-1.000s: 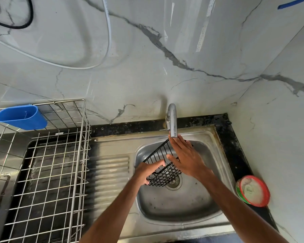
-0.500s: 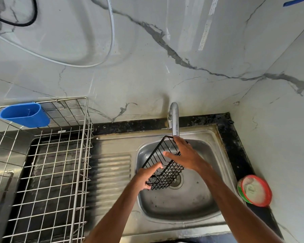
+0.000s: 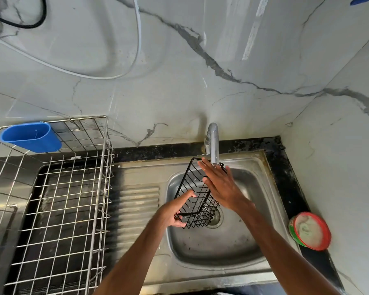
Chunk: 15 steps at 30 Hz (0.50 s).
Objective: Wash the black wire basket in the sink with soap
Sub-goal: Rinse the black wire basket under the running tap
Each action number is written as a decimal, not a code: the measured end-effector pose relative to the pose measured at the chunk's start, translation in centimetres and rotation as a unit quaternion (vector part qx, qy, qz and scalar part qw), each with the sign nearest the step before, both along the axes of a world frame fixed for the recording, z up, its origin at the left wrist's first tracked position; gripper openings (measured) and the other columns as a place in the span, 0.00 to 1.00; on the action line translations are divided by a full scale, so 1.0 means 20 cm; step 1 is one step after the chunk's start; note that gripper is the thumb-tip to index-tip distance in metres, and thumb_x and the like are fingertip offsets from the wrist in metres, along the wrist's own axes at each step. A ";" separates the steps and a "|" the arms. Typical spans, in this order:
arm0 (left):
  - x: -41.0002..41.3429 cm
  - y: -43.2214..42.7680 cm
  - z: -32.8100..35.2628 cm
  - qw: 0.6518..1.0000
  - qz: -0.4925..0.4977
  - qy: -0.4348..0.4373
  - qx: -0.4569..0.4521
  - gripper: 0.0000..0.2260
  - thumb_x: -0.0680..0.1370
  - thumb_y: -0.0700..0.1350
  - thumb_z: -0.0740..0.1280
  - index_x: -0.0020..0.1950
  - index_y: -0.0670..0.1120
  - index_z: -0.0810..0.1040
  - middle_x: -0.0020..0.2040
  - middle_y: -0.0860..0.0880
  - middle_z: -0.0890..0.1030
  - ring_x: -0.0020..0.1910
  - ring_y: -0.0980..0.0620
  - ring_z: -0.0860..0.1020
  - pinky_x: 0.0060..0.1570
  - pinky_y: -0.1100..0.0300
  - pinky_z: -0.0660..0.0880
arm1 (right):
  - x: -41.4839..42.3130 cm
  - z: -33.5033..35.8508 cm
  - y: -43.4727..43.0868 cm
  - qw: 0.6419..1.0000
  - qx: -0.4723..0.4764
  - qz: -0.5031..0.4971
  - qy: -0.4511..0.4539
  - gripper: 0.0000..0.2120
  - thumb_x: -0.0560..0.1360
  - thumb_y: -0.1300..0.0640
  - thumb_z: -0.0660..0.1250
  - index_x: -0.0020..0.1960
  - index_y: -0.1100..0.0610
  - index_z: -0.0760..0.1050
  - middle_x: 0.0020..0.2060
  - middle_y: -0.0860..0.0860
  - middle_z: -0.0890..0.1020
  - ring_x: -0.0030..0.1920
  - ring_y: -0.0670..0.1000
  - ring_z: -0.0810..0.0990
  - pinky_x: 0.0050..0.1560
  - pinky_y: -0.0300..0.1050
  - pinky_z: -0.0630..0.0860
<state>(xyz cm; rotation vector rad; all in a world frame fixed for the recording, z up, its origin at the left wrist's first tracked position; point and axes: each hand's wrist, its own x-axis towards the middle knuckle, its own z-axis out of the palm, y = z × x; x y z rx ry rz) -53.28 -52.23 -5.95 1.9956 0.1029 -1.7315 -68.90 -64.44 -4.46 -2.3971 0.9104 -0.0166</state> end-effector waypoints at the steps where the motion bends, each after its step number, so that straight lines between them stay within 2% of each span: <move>1: 0.00 0.00 0.00 1.000 0.002 0.001 0.002 0.36 0.66 0.62 0.81 0.64 0.47 0.68 0.68 0.38 0.67 0.62 0.40 0.75 0.57 0.41 0.83 | 0.00 0.01 -0.01 1.000 0.012 -0.009 0.012 0.28 0.85 0.42 0.47 0.82 0.41 0.41 0.82 0.43 0.49 0.82 0.51 0.48 0.79 0.64 0.45; 4: 0.00 0.01 -0.01 1.000 0.016 0.006 0.002 0.37 0.65 0.62 0.81 0.64 0.47 0.68 0.67 0.37 0.67 0.62 0.39 0.75 0.55 0.41 0.83 | -0.01 0.07 -0.04 0.996 0.074 -0.051 0.023 0.32 0.83 0.39 0.52 0.82 0.50 0.49 0.81 0.51 0.57 0.80 0.55 0.56 0.78 0.60 0.51; 7: 0.00 0.01 -0.01 1.000 0.017 0.009 -0.002 0.37 0.65 0.61 0.82 0.64 0.48 0.67 0.66 0.37 0.67 0.62 0.39 0.74 0.56 0.40 0.83 | -0.04 0.06 -0.08 0.991 0.105 -0.071 0.035 0.36 0.80 0.32 0.54 0.82 0.48 0.51 0.81 0.49 0.54 0.80 0.53 0.57 0.75 0.64 0.57; 10: 0.01 0.02 -0.01 1.000 0.008 0.002 -0.010 0.35 0.66 0.61 0.81 0.63 0.48 0.68 0.69 0.37 0.66 0.63 0.39 0.74 0.58 0.40 0.82 | -0.04 0.05 -0.12 0.987 0.105 -0.103 0.059 0.44 0.75 0.24 0.51 0.81 0.50 0.53 0.80 0.52 0.58 0.79 0.56 0.61 0.75 0.68 0.58; 12: 0.02 0.02 -0.01 1.000 -0.007 -0.008 -0.016 0.33 0.68 0.63 0.79 0.65 0.49 0.70 0.71 0.38 0.65 0.63 0.40 0.74 0.59 0.41 0.82 | 0.00 0.07 -0.10 0.990 0.097 -0.085 0.059 0.43 0.76 0.25 0.53 0.81 0.51 0.53 0.81 0.52 0.56 0.80 0.55 0.55 0.78 0.68 0.49; 14: 0.02 0.02 -0.01 0.999 -0.028 -0.010 -0.025 0.32 0.70 0.65 0.77 0.66 0.50 0.73 0.74 0.38 0.64 0.63 0.41 0.73 0.59 0.42 0.82 | 0.04 0.12 -0.03 0.990 0.124 -0.058 0.033 0.43 0.77 0.28 0.56 0.83 0.47 0.45 0.81 0.47 0.48 0.80 0.51 0.44 0.78 0.64 0.41; 15: 0.02 0.02 -0.01 0.999 -0.032 -0.009 -0.029 0.33 0.70 0.66 0.76 0.67 0.51 0.74 0.75 0.39 0.63 0.61 0.42 0.74 0.58 0.43 0.82 | 0.06 0.14 -0.01 0.989 0.133 -0.052 0.025 0.44 0.77 0.28 0.56 0.82 0.46 0.41 0.81 0.47 0.46 0.80 0.52 0.41 0.78 0.63 0.41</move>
